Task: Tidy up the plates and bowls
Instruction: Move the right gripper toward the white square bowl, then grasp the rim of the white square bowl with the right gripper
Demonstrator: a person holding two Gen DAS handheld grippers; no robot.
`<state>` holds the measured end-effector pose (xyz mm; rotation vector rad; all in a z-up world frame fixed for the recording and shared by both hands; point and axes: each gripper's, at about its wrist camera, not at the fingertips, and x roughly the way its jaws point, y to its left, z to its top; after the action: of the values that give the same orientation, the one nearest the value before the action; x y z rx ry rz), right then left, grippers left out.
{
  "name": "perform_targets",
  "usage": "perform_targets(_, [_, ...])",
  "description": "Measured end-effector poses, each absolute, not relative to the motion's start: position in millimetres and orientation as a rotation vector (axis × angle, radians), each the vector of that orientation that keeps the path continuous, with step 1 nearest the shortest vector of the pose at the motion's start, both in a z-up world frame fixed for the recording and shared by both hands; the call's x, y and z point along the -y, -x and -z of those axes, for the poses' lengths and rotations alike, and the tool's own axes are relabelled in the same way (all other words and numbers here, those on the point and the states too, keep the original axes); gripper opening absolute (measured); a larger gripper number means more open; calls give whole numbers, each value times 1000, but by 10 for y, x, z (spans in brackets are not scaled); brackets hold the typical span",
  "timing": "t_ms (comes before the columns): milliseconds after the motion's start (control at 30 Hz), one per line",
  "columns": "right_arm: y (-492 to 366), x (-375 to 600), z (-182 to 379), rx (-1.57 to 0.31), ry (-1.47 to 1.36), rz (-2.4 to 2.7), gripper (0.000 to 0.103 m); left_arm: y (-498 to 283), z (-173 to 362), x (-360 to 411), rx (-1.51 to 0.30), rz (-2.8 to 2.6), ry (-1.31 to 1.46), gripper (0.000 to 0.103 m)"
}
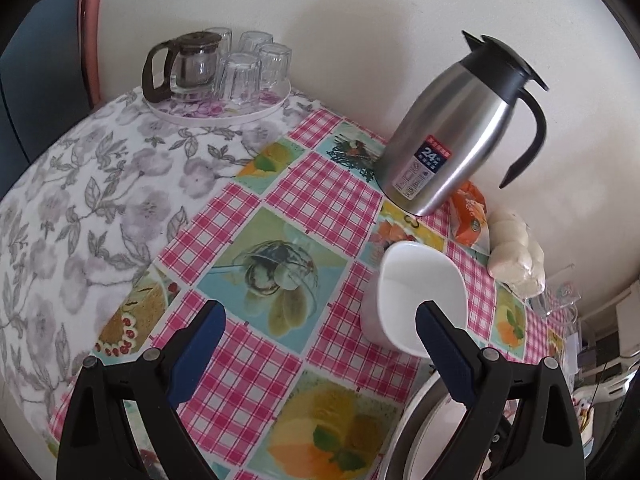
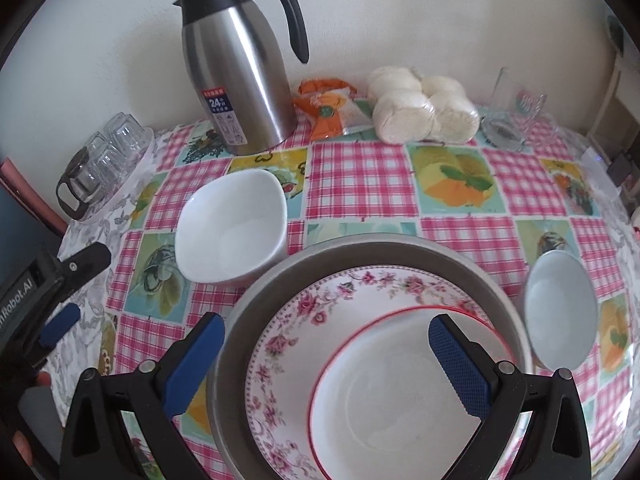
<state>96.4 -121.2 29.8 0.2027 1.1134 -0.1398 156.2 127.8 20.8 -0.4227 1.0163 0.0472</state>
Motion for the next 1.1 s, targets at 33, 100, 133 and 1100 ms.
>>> perform_targets(33, [-1000,1213,-293,-1118,-206,141,103,-1588,-186,-1287,-1022,-45,431,96])
perform_targets(100, [-1074,1220,-305,-1118,-201,155,103,-1627,-142,-1300,-1034,-42,448,96])
perform_targets(133, [-1124,1225,-313,-1118,-194,160,103,-1648,-116,-1305,-1045,-35,457,96])
perform_targets(1100, [-1930,1141,23,-1188,-46,214,73,-2157,376,-938,-1167,87,506,64])
